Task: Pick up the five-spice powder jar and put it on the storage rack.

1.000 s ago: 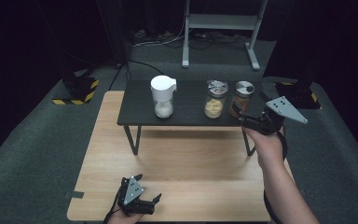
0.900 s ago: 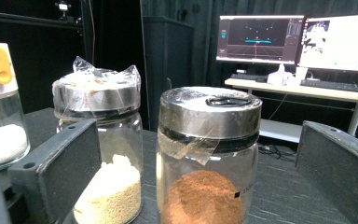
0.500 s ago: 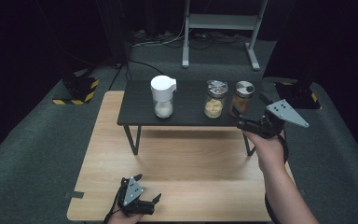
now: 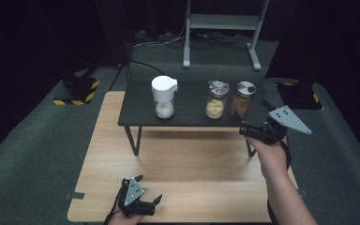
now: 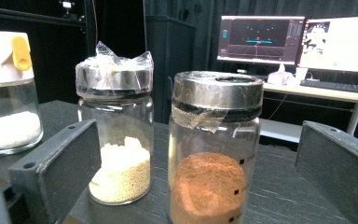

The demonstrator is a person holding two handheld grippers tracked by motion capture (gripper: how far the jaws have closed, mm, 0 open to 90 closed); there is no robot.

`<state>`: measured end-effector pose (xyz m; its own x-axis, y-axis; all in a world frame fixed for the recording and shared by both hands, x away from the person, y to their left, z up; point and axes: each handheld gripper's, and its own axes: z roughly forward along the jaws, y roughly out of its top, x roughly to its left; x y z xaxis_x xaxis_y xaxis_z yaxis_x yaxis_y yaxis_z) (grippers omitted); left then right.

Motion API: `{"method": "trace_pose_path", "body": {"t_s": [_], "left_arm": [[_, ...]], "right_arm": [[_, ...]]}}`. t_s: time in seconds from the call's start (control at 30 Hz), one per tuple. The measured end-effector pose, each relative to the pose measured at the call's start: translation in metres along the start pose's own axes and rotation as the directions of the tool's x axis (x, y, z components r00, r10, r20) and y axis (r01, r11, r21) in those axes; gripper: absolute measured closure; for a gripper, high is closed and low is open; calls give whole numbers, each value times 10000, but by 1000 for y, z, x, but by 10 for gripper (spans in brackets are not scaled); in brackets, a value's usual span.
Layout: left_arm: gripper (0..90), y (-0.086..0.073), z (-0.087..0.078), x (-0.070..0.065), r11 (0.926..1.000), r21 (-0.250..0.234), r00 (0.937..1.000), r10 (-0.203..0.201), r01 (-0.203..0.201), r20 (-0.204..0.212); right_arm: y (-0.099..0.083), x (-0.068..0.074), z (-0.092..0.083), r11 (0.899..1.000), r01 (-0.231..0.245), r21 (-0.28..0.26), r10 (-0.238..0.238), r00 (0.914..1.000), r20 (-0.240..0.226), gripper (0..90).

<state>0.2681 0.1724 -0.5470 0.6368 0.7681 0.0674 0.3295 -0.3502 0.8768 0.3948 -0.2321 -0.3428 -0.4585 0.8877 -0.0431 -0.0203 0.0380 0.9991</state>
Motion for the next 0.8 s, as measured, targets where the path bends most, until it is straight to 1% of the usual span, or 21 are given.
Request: {"method": "trace_pose_path", "body": {"t_s": [0.2,0.33,0.47,0.57,0.8], "left_arm": [[10,1,1,-1,9999,75,9999,102,-102,-68],[10,1,2,0,9999,150,10000,40,-39,-54],[10,1,3,-1,9998,175,9999,109,-108,-17],[10,1,3,-1,9997,174,9999,162,-162,1],[10,1,2,0,9999,126,10000,87,-88,22]], "right_arm": [[-3,-1,-9,10000,8,28,-8,10000,24,0],[-3,-1,-19,9999,158,-11,-158,9999,47,0],[-4,-1,-28,9998,186,65,-186,9998,10,0],[-8,2,-35,9995,308,114,-308,9995,-44,0],[-21,6,-43,9990,322,326,-317,9994,-156,0]]}}
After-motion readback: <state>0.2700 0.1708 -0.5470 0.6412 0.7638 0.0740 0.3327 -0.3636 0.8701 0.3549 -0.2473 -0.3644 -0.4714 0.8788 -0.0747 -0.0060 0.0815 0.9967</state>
